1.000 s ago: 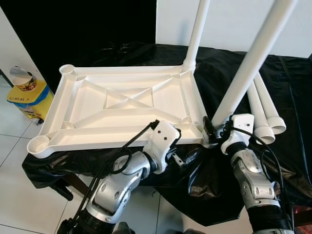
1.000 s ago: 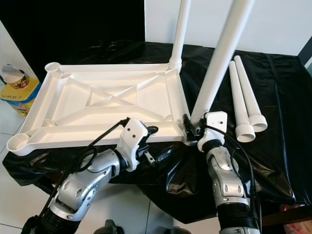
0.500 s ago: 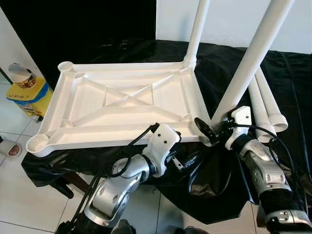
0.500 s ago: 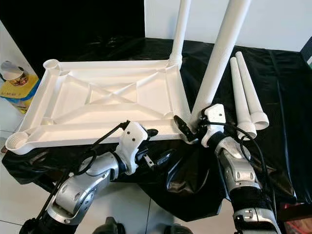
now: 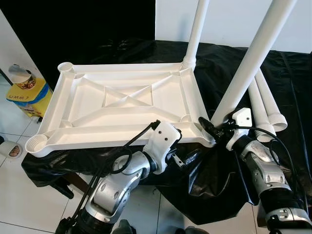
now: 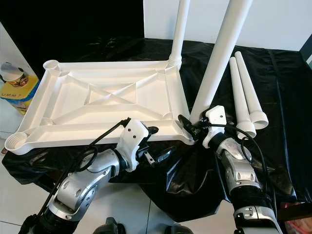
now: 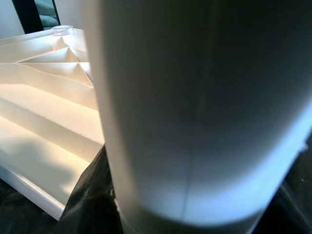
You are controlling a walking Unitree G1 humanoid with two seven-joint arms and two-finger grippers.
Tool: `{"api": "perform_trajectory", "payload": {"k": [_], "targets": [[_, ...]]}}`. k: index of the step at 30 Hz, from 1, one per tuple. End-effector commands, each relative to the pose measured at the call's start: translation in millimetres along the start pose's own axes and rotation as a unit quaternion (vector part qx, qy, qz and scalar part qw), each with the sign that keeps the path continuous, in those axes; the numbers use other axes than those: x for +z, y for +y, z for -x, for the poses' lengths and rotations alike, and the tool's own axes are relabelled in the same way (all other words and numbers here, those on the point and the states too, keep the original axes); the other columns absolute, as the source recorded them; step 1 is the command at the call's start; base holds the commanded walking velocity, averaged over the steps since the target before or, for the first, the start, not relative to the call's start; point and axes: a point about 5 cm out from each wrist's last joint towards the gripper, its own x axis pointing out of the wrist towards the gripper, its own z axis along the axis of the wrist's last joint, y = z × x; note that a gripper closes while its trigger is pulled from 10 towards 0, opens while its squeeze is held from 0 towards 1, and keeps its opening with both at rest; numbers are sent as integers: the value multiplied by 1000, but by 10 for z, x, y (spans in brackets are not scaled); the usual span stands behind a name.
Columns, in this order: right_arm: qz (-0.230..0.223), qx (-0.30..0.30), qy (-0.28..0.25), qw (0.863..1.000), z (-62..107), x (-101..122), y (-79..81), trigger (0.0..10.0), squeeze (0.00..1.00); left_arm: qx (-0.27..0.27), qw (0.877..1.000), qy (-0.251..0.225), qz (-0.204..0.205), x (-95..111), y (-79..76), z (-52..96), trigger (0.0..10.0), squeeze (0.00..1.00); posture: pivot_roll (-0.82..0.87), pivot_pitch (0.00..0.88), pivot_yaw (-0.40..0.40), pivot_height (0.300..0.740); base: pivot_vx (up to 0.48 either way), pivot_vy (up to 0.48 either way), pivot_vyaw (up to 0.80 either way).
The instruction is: Building children table
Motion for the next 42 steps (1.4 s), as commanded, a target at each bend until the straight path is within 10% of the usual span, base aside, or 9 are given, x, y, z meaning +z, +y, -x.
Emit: {"api": "perform_trajectory", "payload": {"k": [1, 20, 26, 42], "targets": [[-8, -10, 31, 999, 67, -136, -4, 10000, 0, -20, 1000, -1, 4, -8, -34, -20, 10000, 0, 46, 96, -13, 740, 0, 0, 0], [-23, -200, 85, 976, 55, -387, 311, 10000, 0, -1, 1000, 11, 7, -194, 6, -122, 10000, 0, 8, 16, -21, 740, 0, 0, 0], [-56, -325, 95, 939, 27, -464, 540, 10000, 0, 46, 999, 27, -5, -352, 115, -99, 10000, 0, 20, 0, -19, 740, 0, 0, 0], [-40, -334, 59, 940, -43, -344, 485, 10000, 0, 15, 998, 45, -40, -421, 108, -84, 10000, 0, 27, 0, -25, 740, 0, 0, 0]]}}
